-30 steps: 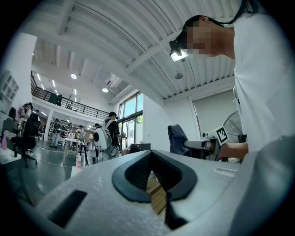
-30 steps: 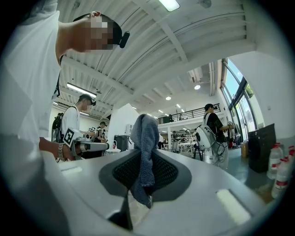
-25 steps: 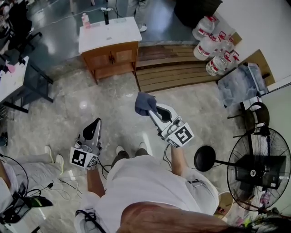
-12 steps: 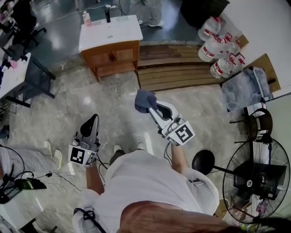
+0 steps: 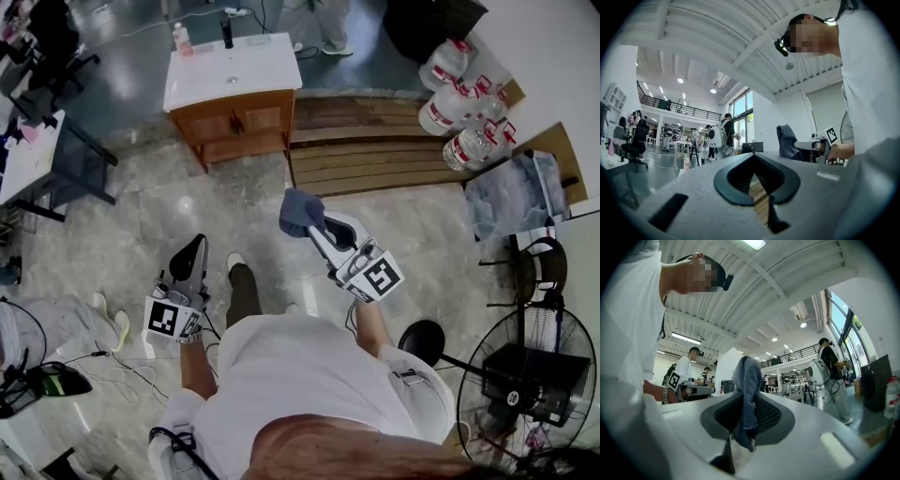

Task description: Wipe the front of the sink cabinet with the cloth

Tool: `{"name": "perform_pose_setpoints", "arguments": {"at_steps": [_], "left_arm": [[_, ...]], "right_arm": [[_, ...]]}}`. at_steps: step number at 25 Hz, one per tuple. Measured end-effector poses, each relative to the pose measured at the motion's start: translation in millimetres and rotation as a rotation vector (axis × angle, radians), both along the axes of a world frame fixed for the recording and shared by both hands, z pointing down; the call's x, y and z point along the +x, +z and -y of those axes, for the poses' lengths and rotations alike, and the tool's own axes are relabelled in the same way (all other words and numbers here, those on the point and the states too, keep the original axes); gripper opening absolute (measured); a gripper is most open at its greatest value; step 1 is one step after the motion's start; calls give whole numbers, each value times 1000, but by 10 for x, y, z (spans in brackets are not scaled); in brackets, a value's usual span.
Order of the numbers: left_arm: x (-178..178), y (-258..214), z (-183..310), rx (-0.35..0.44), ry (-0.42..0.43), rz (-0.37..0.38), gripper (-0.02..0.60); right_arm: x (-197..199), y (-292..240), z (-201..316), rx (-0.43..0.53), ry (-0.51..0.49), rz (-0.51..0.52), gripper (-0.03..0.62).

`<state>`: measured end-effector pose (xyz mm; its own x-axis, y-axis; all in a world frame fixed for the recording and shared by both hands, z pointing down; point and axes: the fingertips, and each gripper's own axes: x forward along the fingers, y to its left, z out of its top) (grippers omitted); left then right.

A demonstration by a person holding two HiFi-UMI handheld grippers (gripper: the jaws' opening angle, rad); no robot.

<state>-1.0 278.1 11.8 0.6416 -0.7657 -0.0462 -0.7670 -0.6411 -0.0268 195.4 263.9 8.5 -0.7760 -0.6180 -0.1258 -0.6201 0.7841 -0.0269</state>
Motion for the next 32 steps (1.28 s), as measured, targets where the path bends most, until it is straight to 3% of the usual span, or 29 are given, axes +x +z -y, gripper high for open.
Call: {"name": "perform_pose_setpoints", "arguments": {"at_steps": [11,17,22,32], "left_arm": [[-752,71,1920,-24,129,-12,-3],[-941,30,2741,-23,201,4,-3],[-967,52,3068,-34,181,-3,-3],[-939,132,3378,-63,34,-11,-3]], "right_arm": [[-841,-33,1748,-12,105,-23,77],[-1106,-106,2469,-16,159,-33,77],[-1191,-43,2848,-31,128,-47,77],[-1230,152,3462,-62,20,-85,77]]}}
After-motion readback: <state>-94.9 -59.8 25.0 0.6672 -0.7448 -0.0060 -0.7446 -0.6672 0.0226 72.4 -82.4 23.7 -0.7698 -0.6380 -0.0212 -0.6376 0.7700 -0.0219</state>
